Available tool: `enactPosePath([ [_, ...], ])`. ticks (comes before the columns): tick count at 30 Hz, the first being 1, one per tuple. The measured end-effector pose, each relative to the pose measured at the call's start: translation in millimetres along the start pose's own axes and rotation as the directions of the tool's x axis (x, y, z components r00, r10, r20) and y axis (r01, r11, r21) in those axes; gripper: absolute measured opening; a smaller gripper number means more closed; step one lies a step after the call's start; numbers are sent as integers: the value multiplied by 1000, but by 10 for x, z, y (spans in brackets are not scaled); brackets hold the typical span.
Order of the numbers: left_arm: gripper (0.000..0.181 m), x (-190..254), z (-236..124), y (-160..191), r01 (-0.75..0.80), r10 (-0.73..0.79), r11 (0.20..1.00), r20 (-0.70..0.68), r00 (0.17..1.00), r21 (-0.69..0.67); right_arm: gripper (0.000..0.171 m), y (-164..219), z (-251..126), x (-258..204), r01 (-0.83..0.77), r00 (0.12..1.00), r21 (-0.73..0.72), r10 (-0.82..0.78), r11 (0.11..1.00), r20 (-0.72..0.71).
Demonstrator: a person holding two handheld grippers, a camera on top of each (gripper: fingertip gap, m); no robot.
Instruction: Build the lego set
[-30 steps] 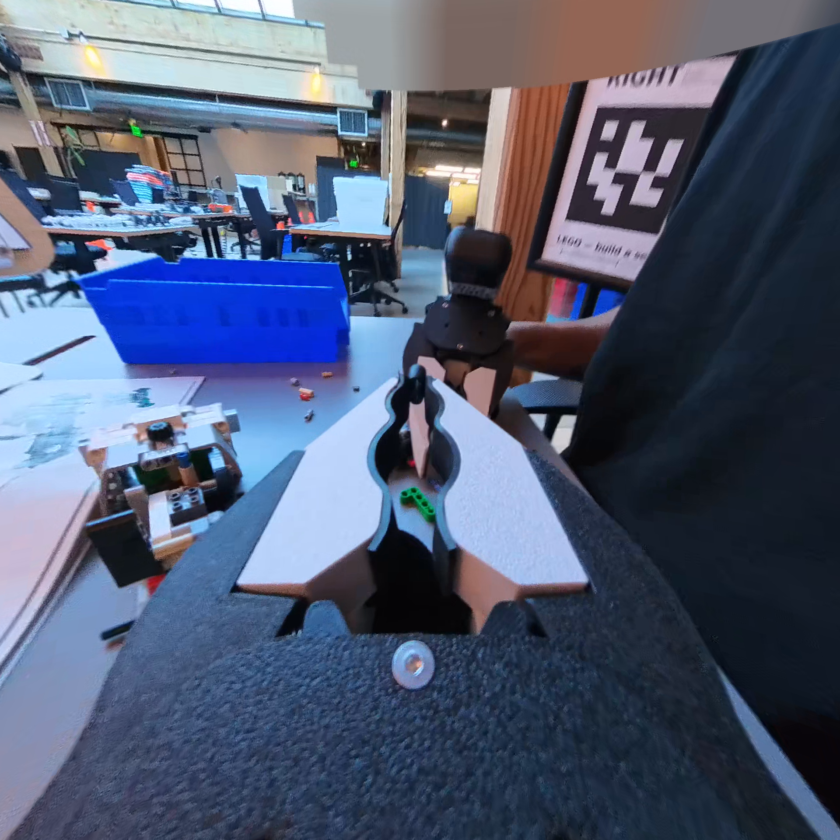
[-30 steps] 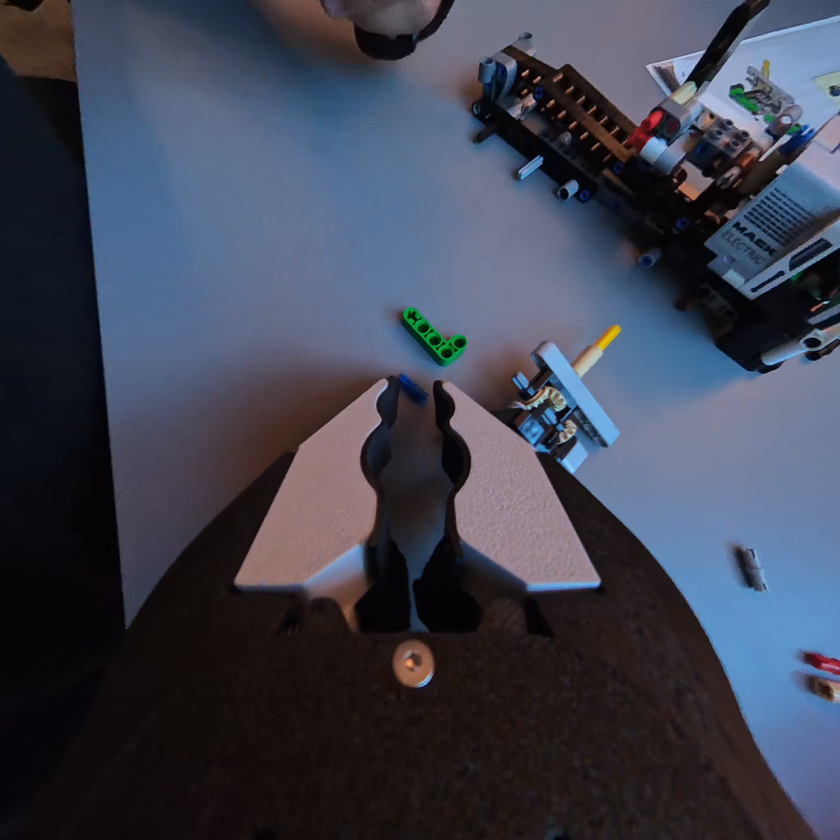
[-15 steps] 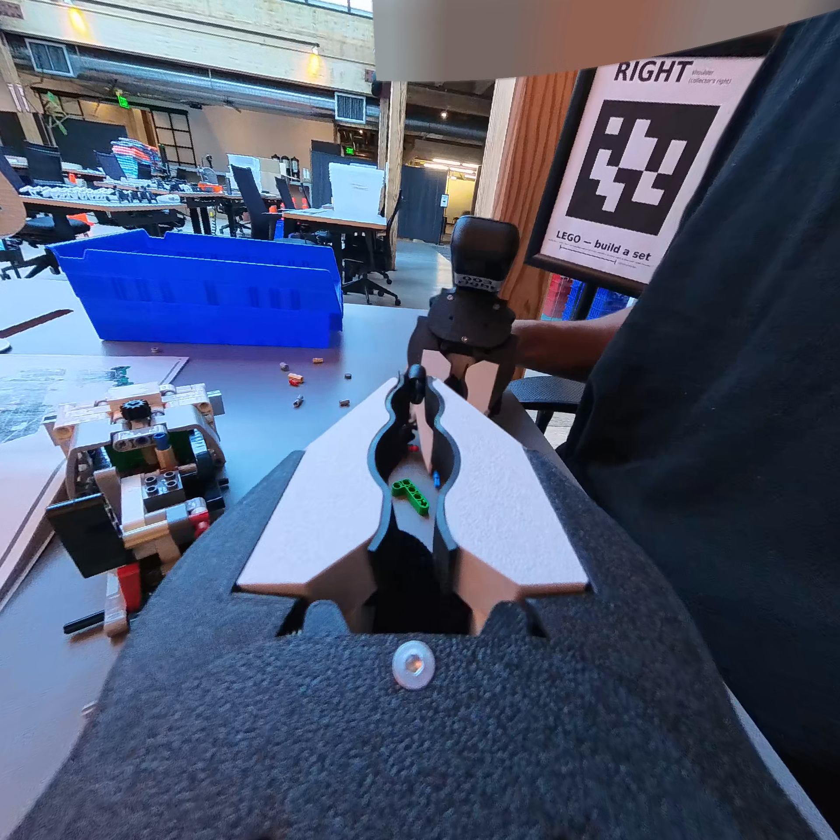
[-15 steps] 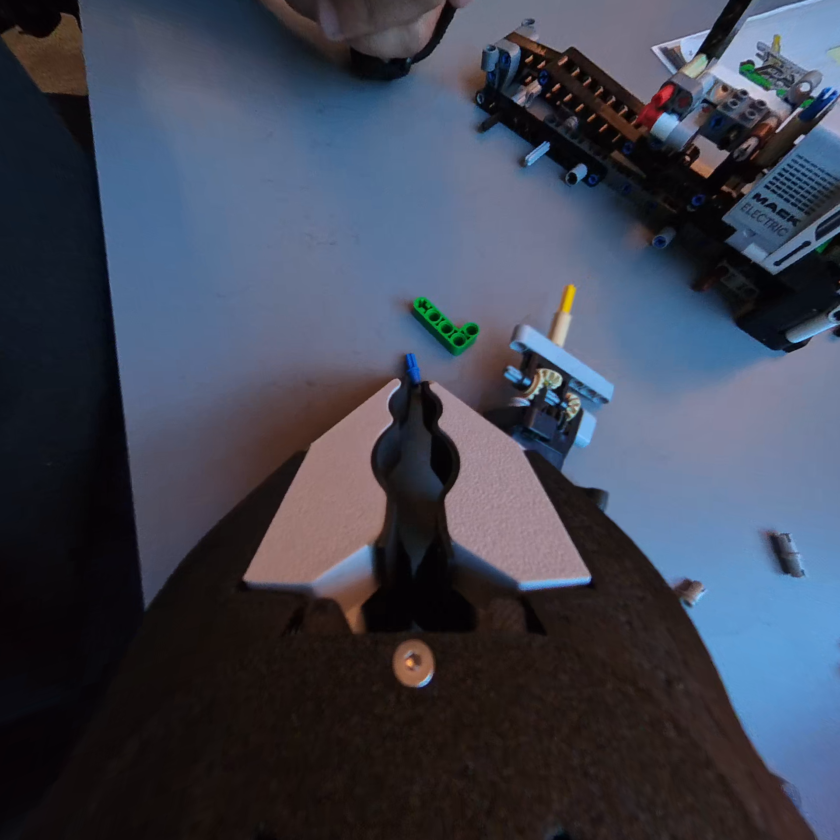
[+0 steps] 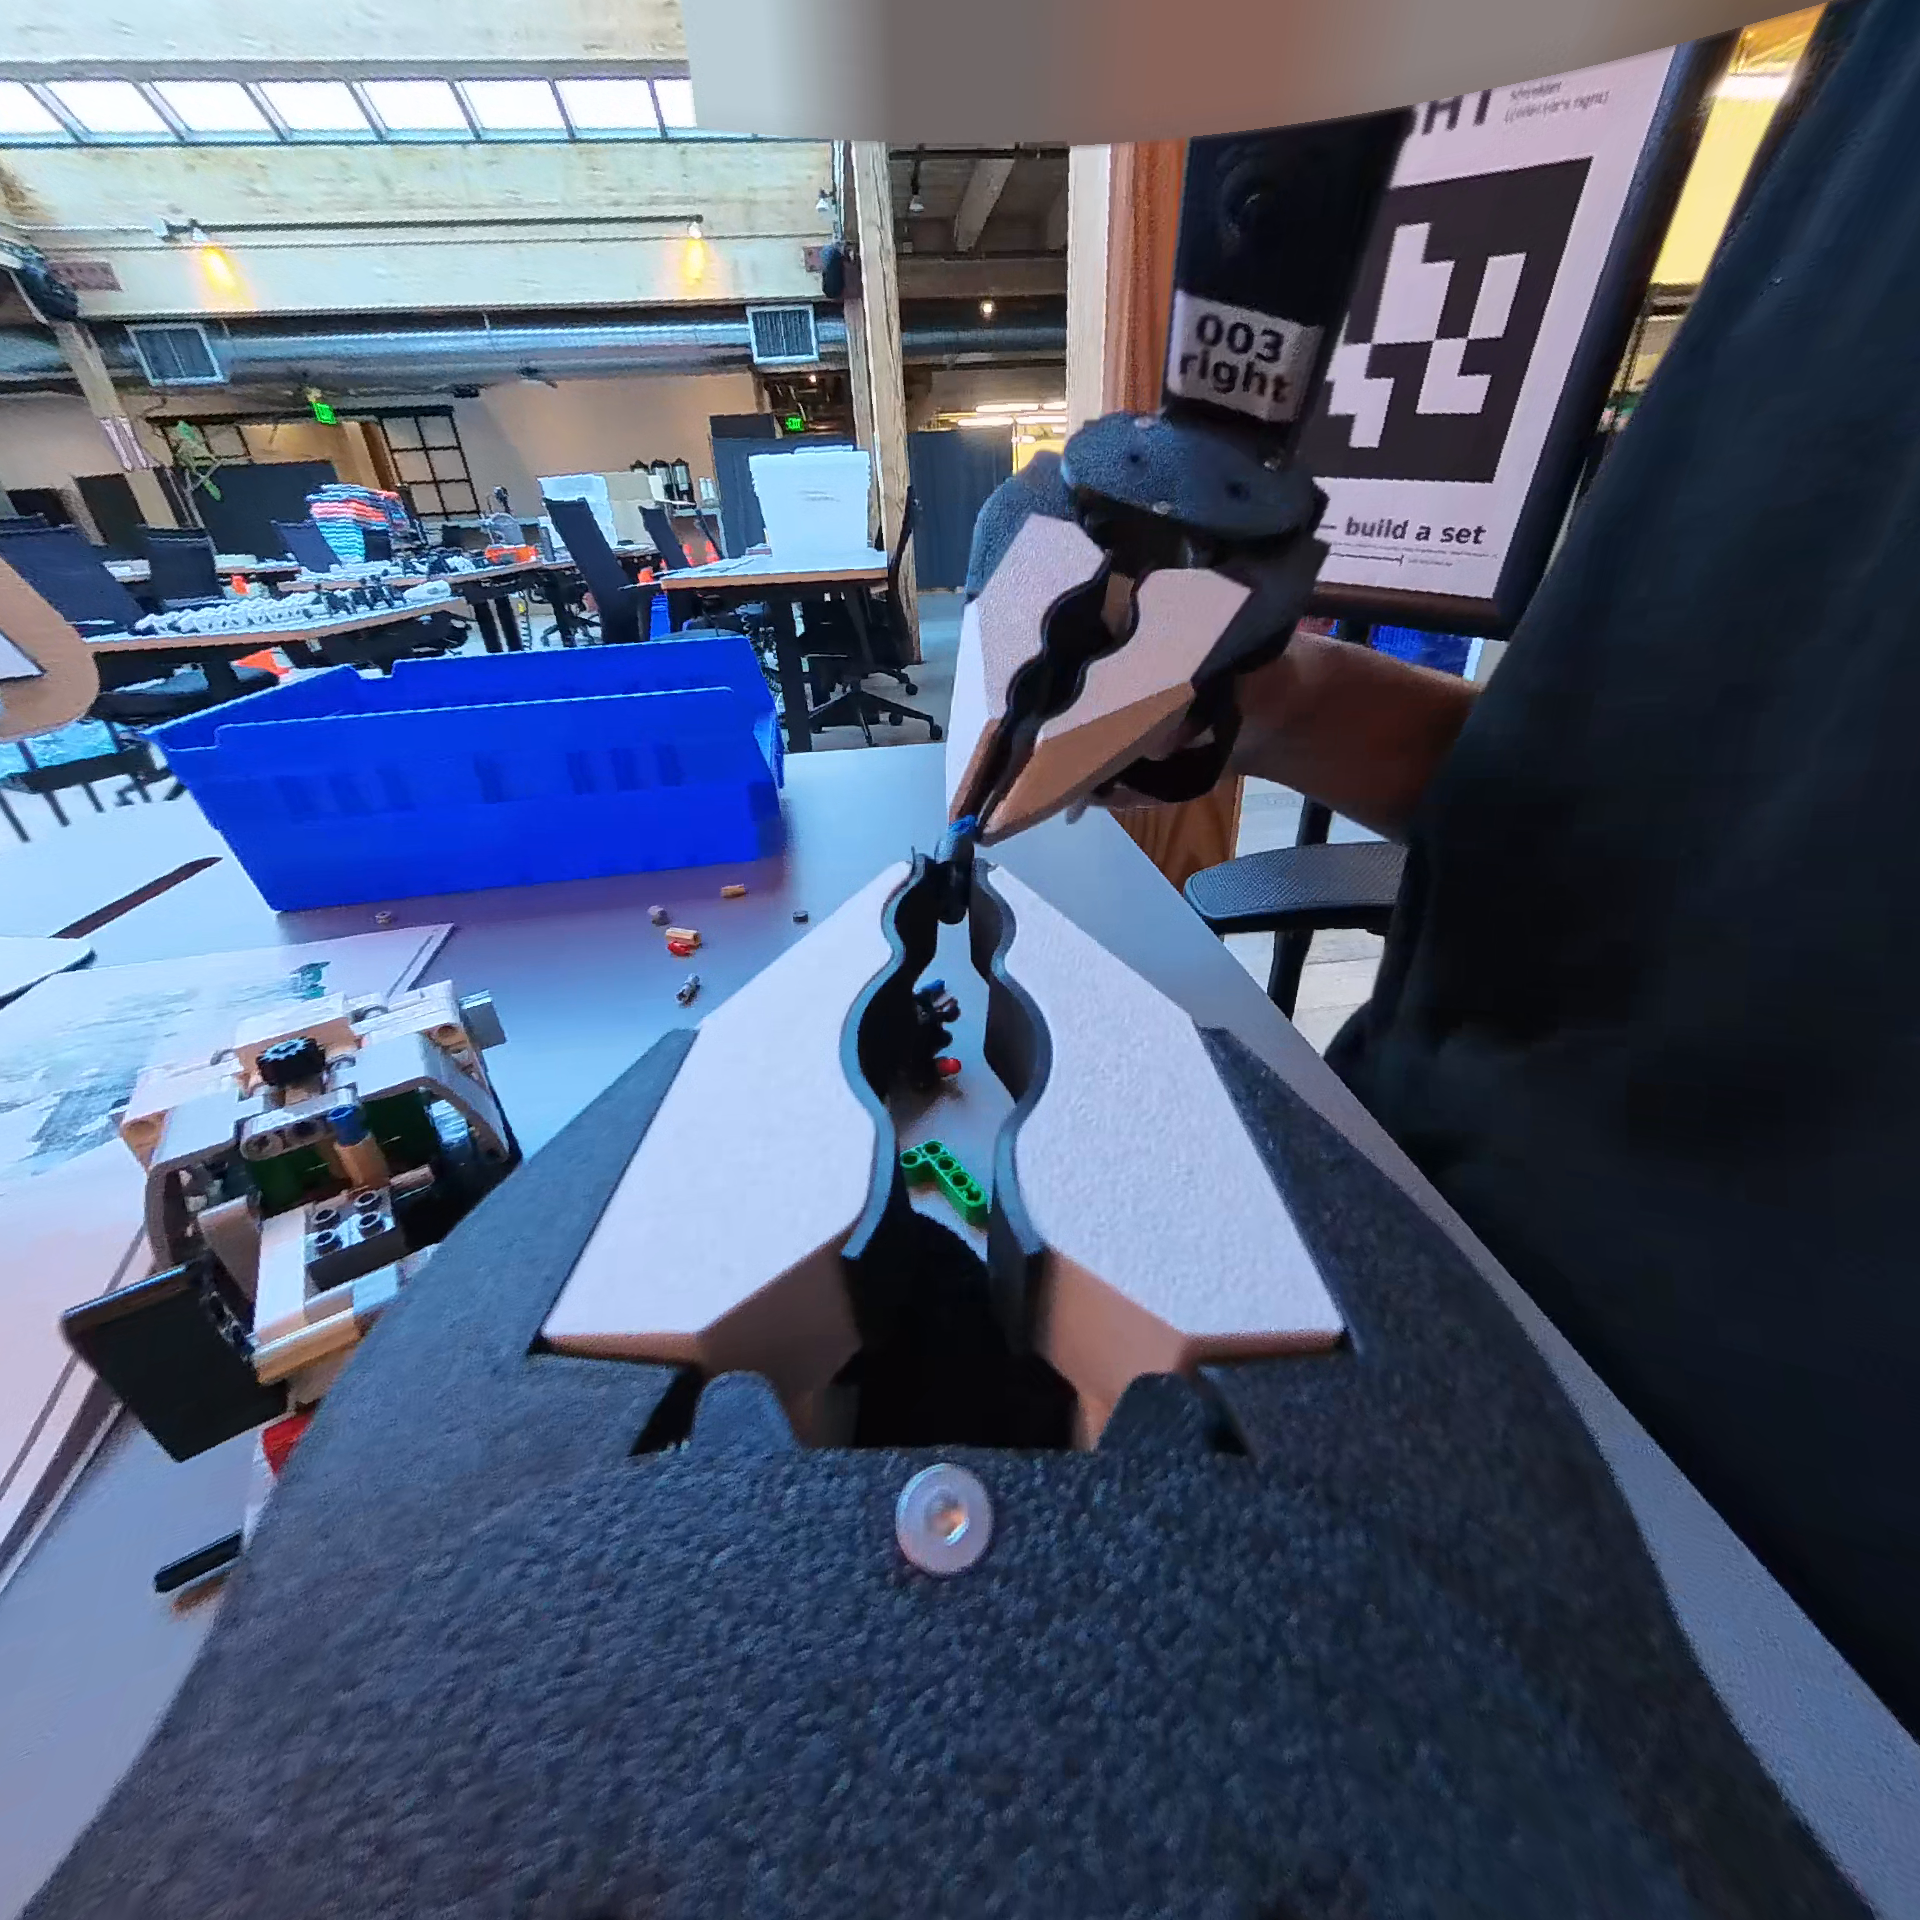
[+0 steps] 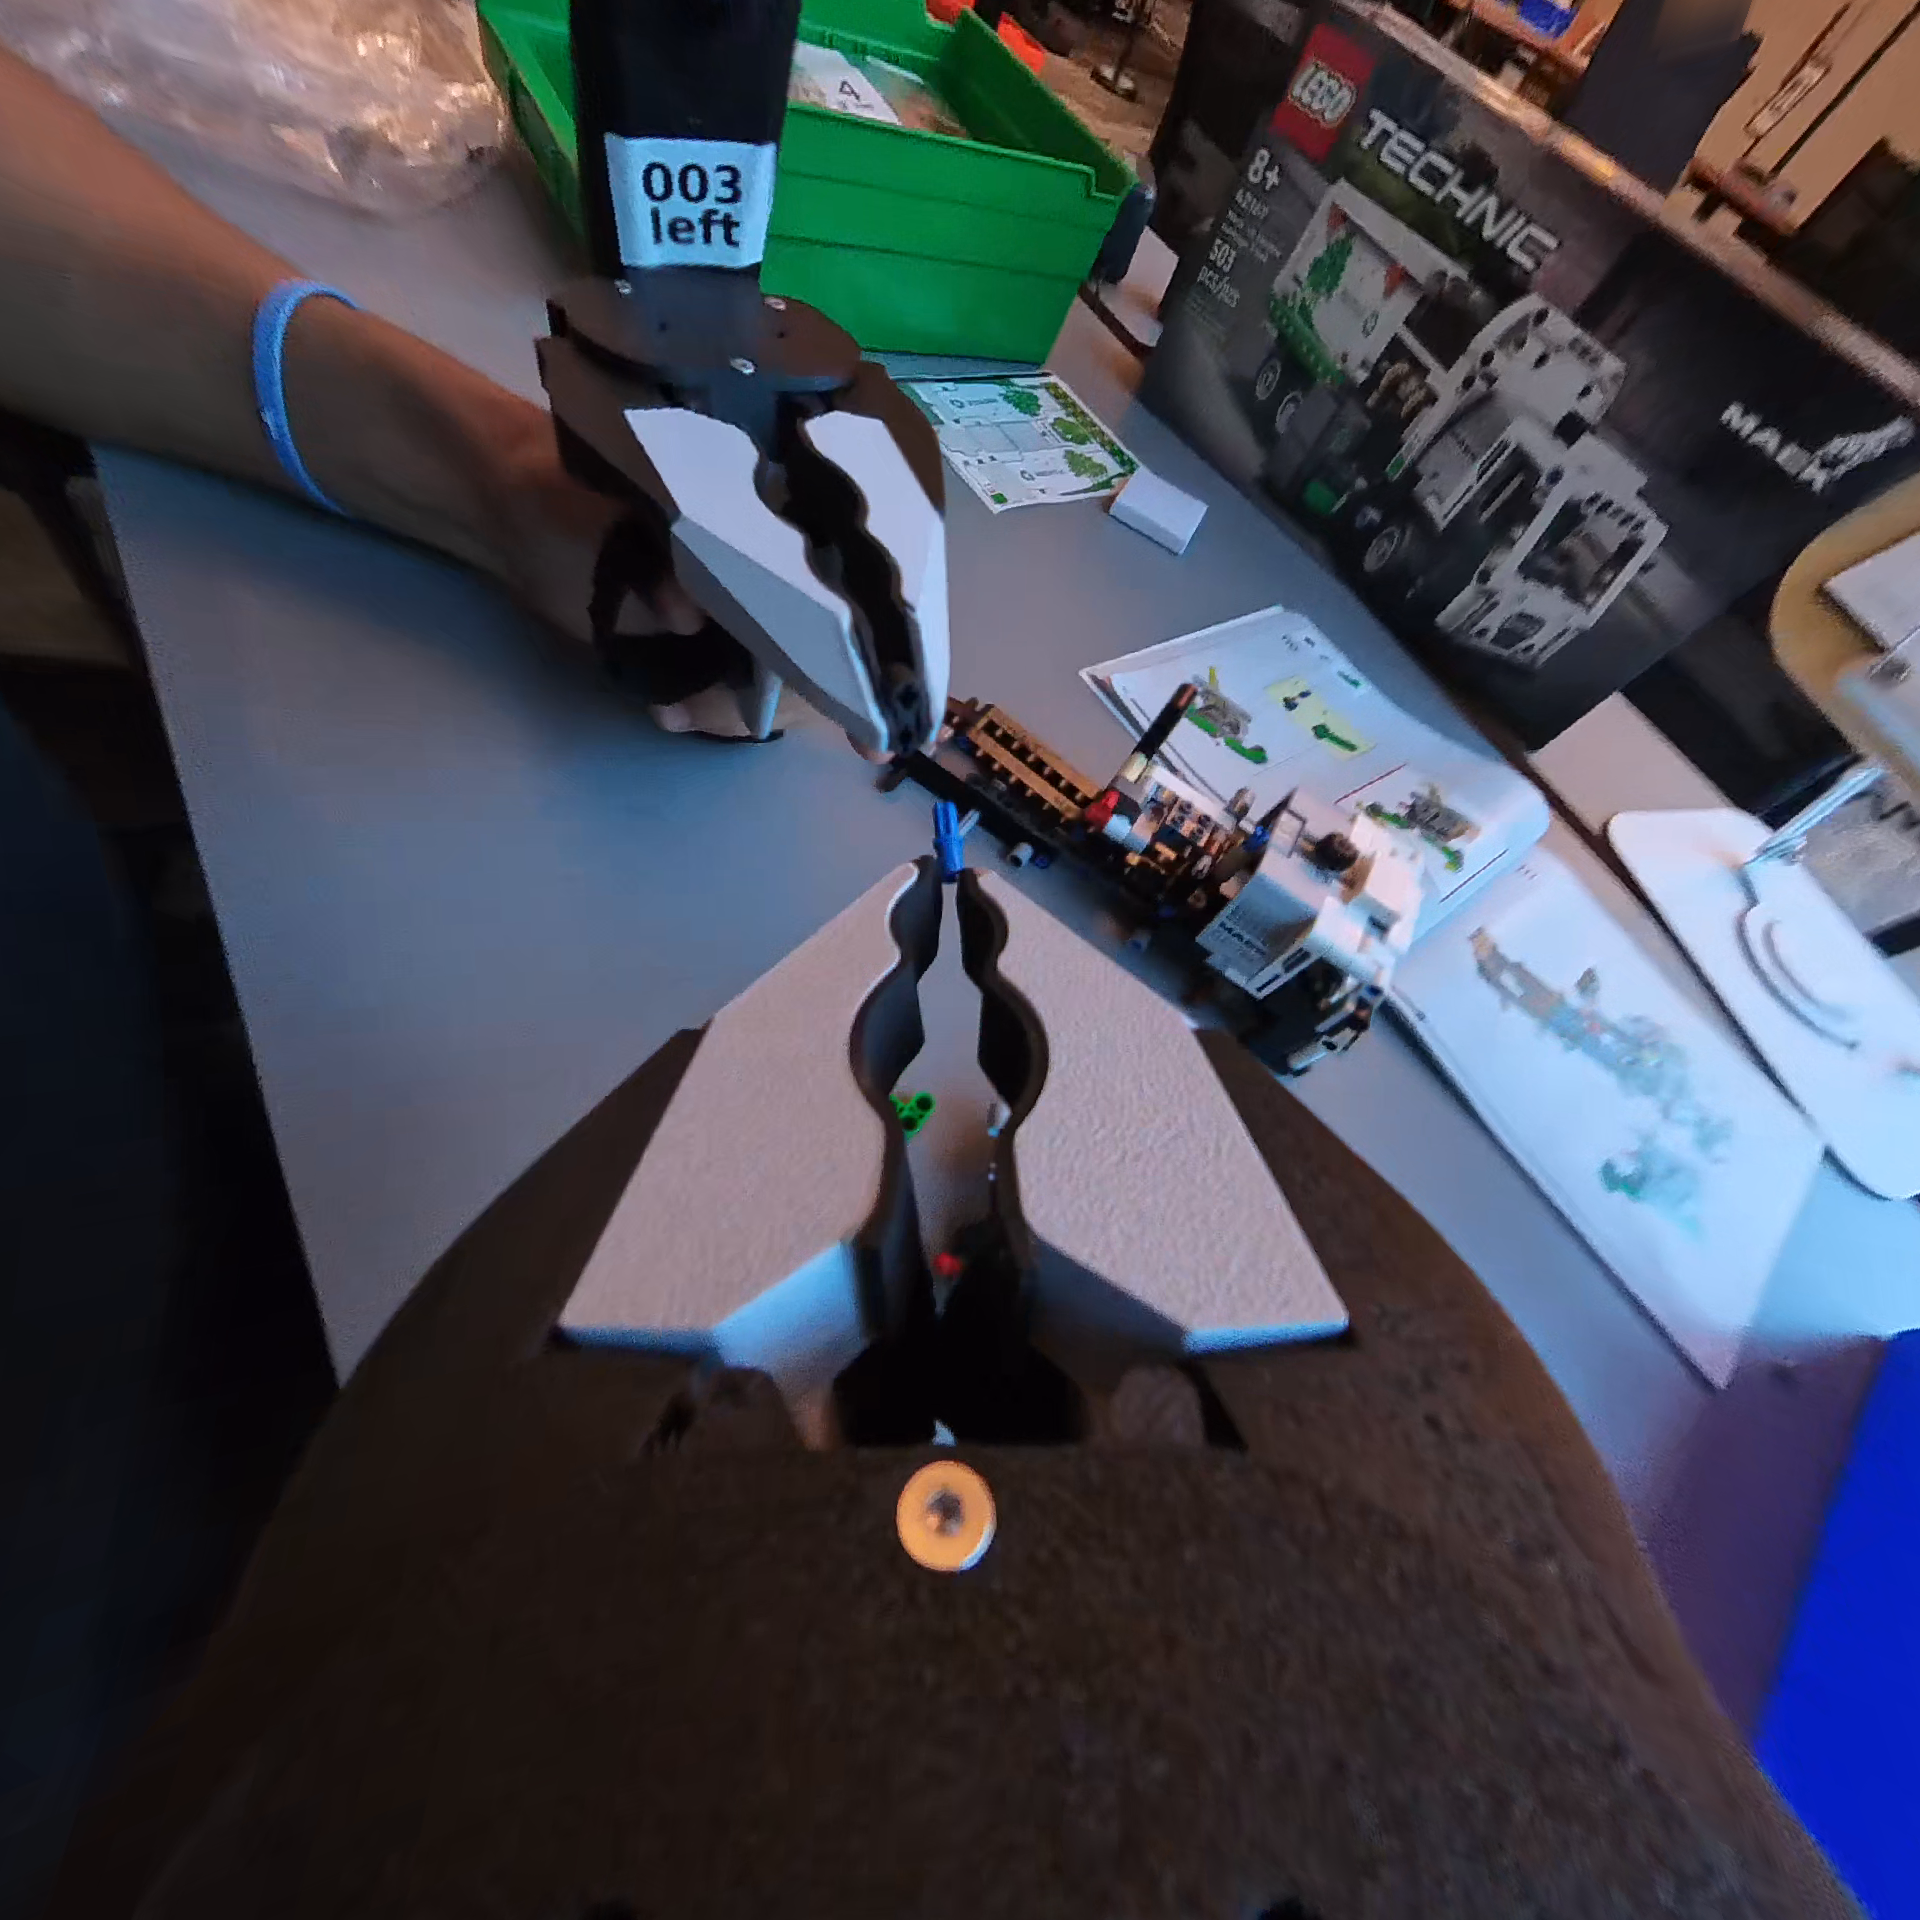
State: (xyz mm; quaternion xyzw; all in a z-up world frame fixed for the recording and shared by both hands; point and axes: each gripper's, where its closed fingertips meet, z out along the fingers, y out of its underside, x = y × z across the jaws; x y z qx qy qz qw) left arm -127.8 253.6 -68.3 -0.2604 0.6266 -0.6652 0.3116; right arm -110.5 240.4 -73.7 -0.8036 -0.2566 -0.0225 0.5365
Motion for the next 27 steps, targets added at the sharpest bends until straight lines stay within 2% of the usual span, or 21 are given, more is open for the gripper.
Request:
enactPosePath([
  [9,3,14,2,-3,2,-2,1000,-9,1000,1,2,-55,73,-71,151,988,-10,-151,989,-37],
  [18,4,21,9,7,-23,23,1000,9,1000,-4,2,-96,124,-69,161,986,-15,-161,987,-35],
  [23,4,26,10,10,-21,21,1000,4,1000,-6,2,-82,131,-73,181,983,-39,-182,983,-26],
  [27,4,28,15,17,-26,26,1000,6,1000,-11,2,-64,137,-75,272,960,-105,-277,957,-39],
])
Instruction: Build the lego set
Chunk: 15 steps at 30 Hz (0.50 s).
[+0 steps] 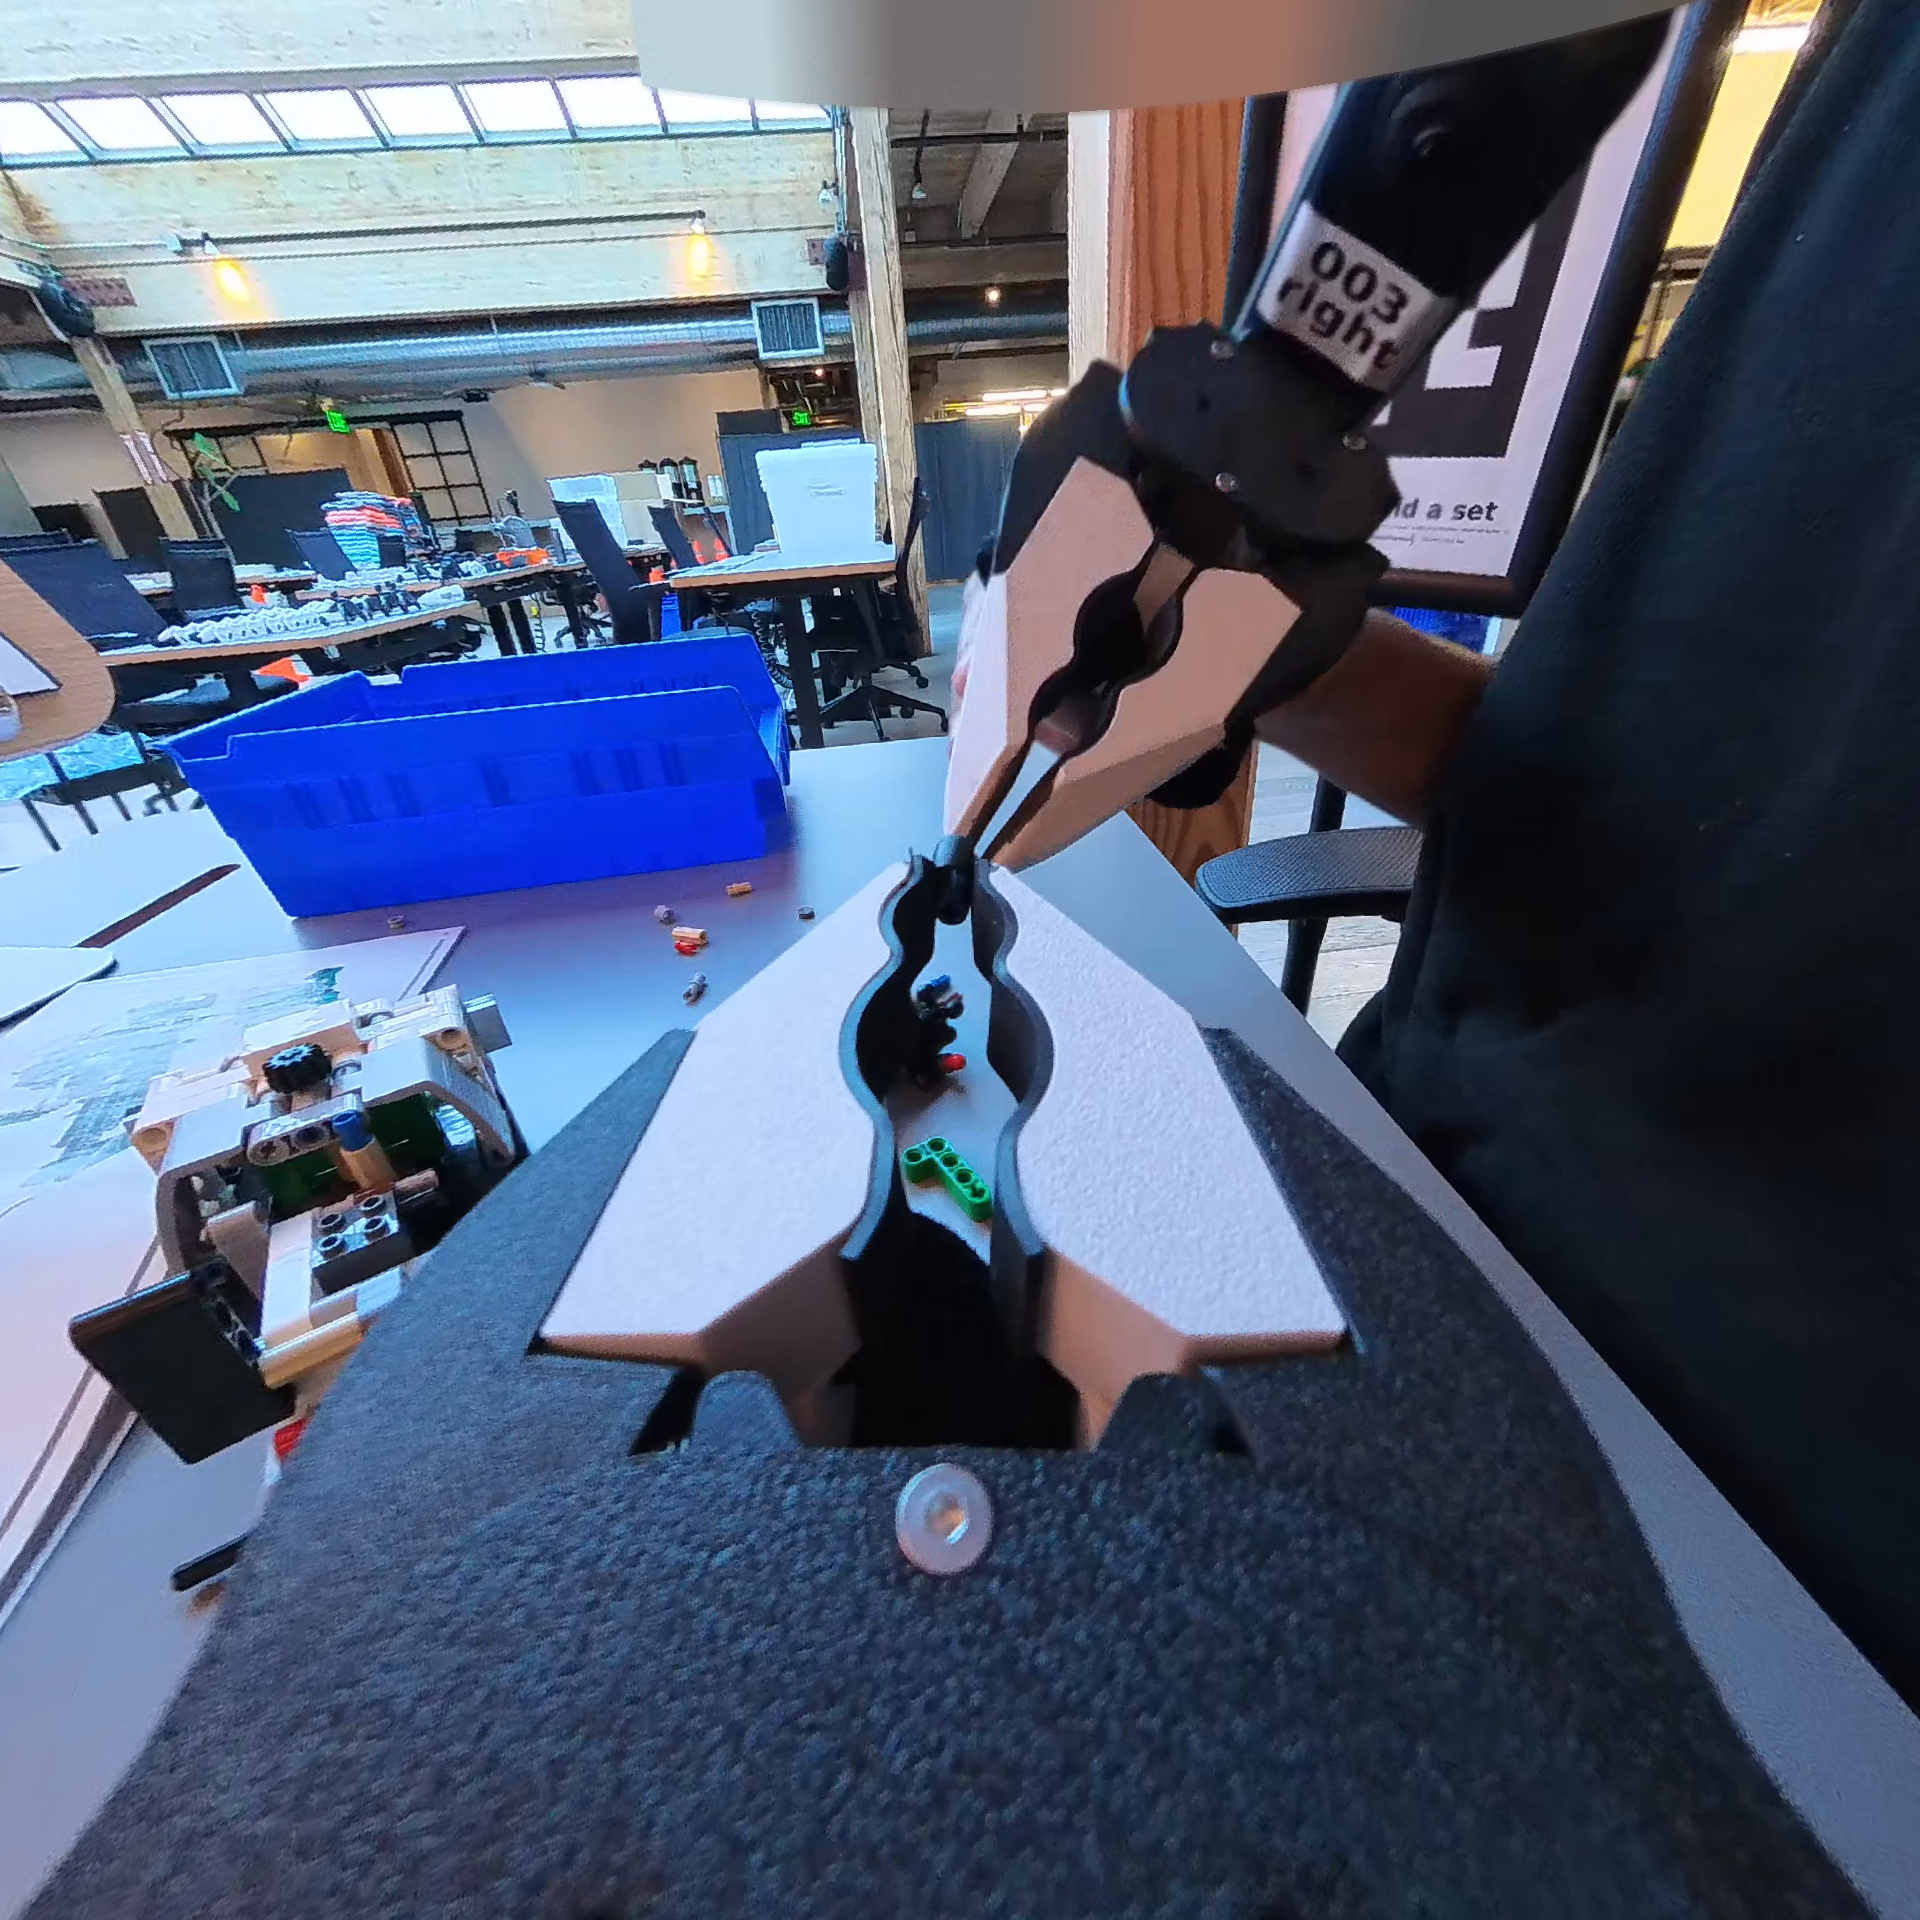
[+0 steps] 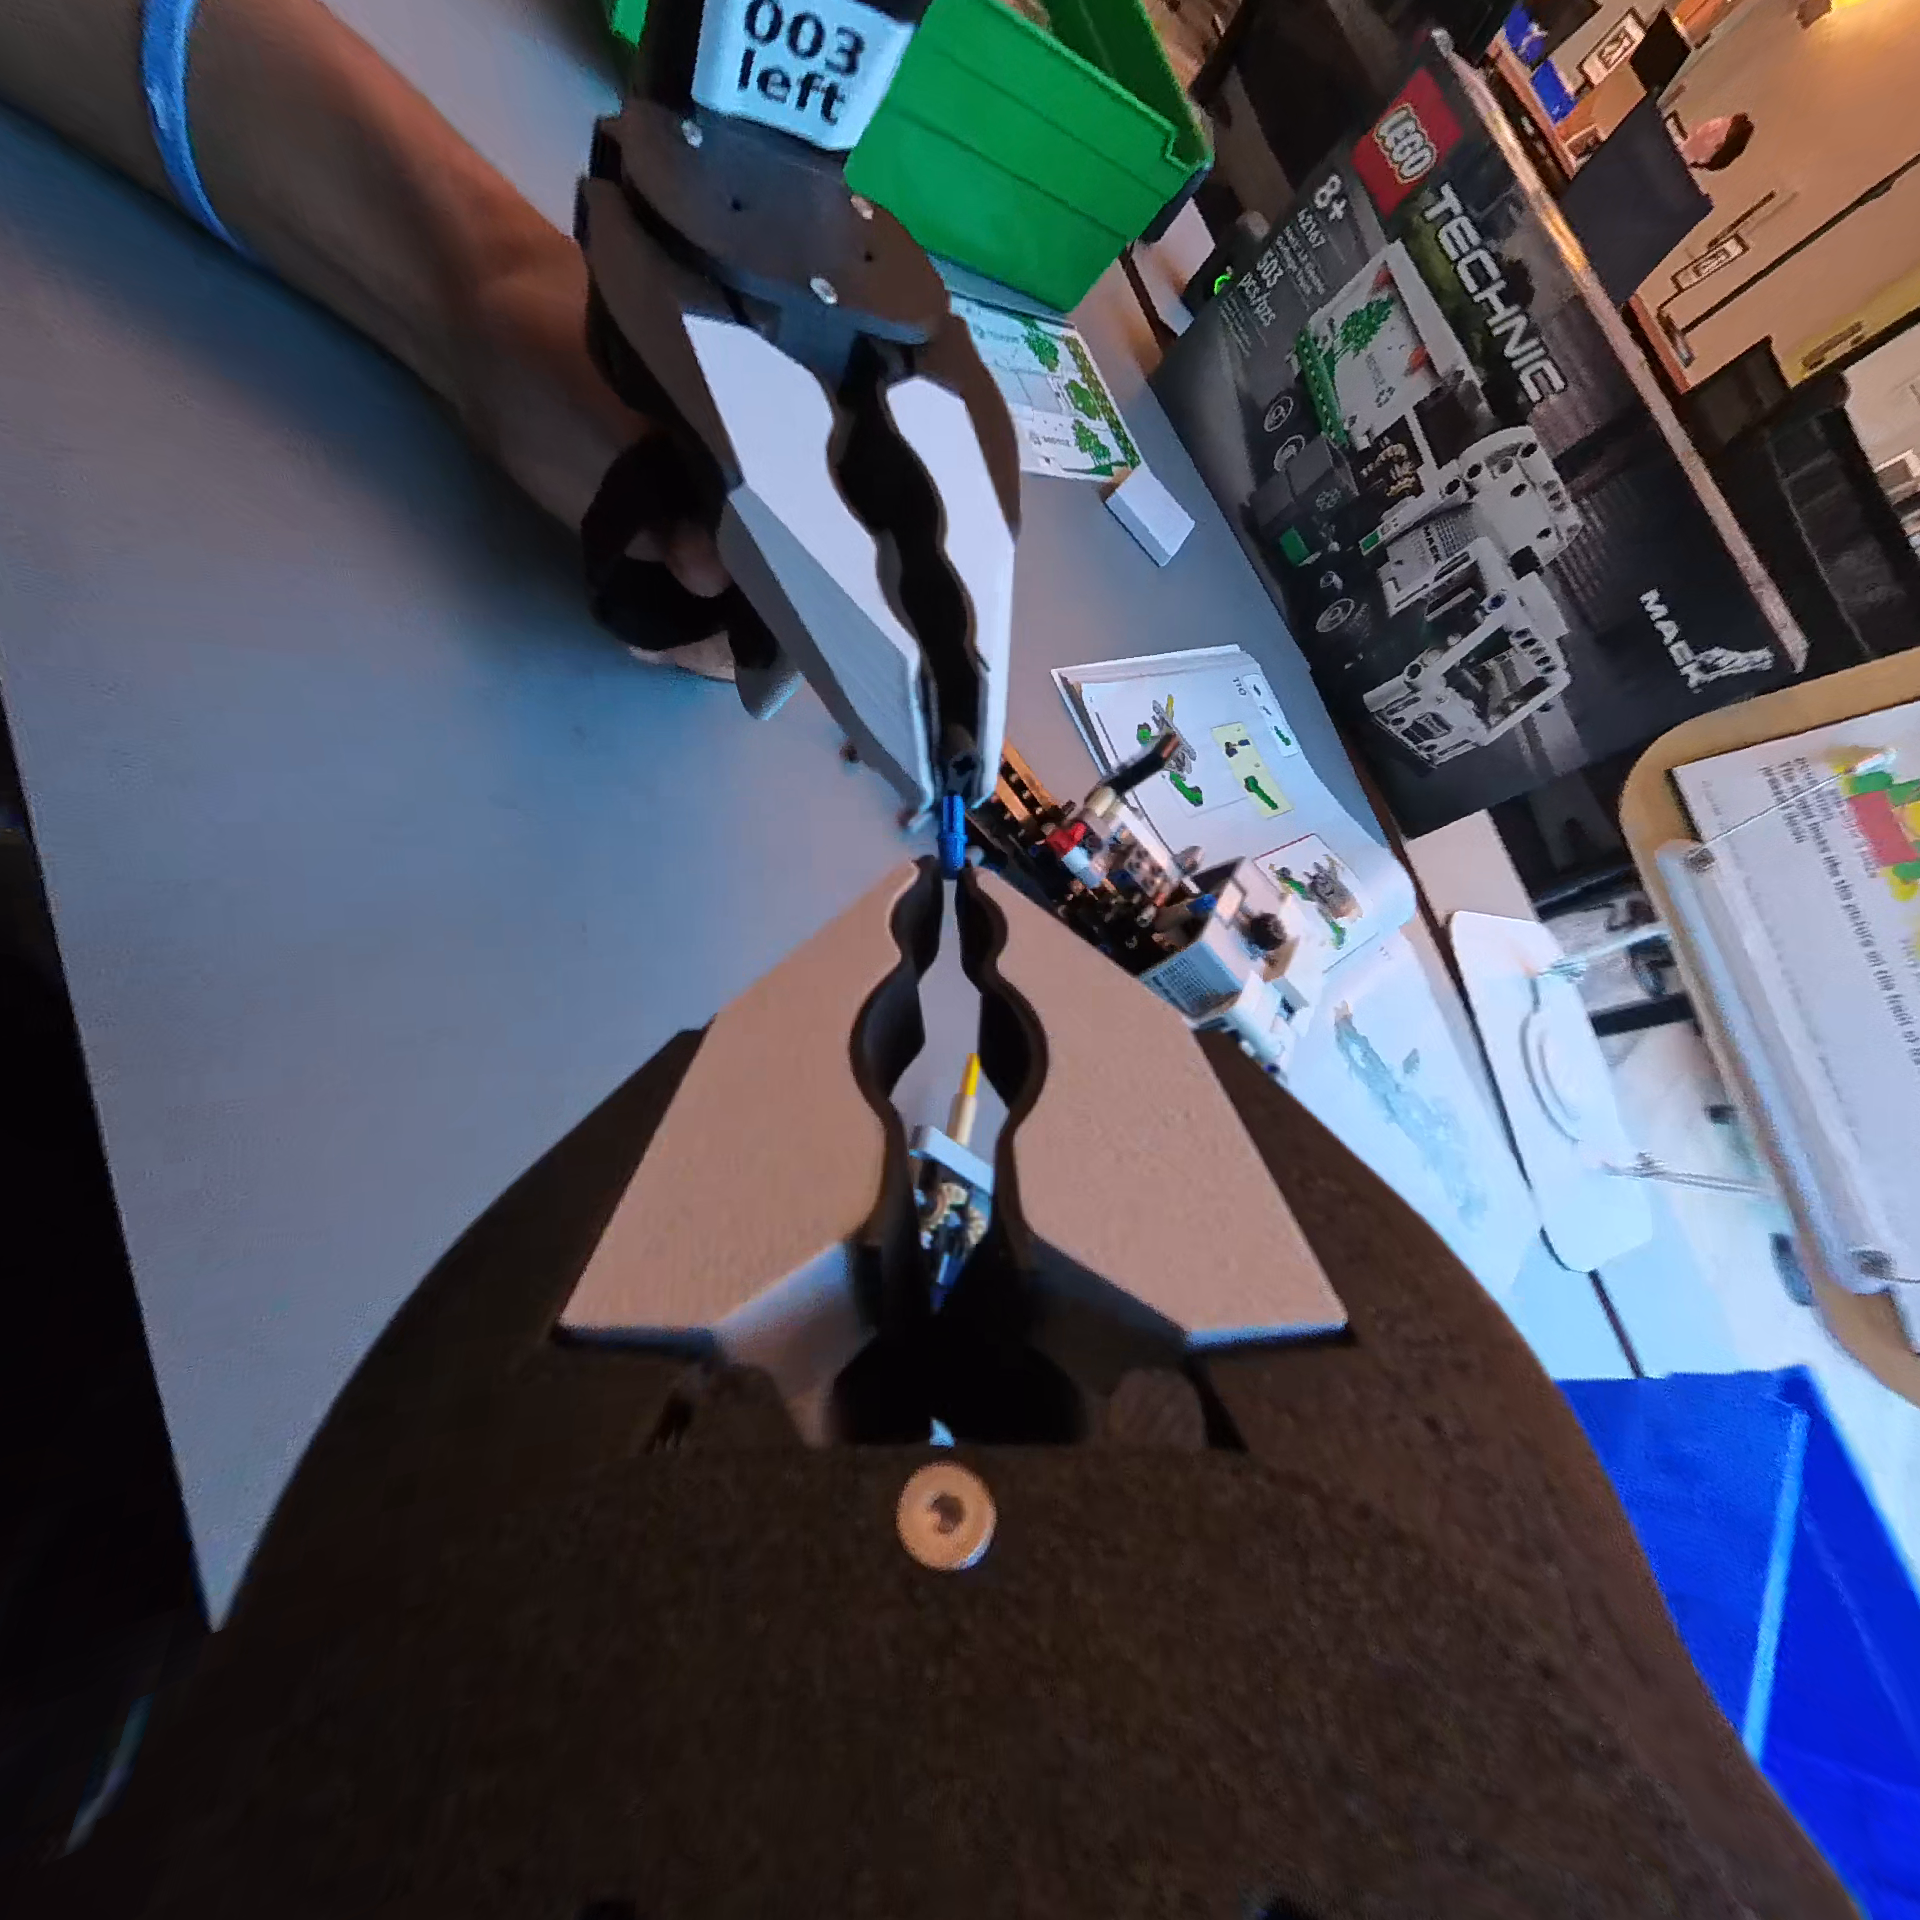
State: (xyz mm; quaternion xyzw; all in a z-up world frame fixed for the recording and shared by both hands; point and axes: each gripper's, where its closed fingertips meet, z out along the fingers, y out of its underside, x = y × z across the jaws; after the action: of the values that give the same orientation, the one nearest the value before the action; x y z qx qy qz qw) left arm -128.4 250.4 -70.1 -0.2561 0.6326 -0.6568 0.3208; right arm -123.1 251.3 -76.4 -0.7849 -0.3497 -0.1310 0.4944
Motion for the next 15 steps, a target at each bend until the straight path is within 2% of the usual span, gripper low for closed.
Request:
enactPosePath([
  [4,4,-5,4,33,-28,28,999,11,1000,-23,2,38,27,-24,69,998,-67,-69,995,-1],
  [11,4,-38,-1,123,-26,27,995,17,999,-93,2,96,12,4,-11,1000,-14,12,1000,24],
  [15,3,-41,1,165,-64,67,990,23,997,-122,2,121,47,-29,41,999,-43,-40,998,25],
])
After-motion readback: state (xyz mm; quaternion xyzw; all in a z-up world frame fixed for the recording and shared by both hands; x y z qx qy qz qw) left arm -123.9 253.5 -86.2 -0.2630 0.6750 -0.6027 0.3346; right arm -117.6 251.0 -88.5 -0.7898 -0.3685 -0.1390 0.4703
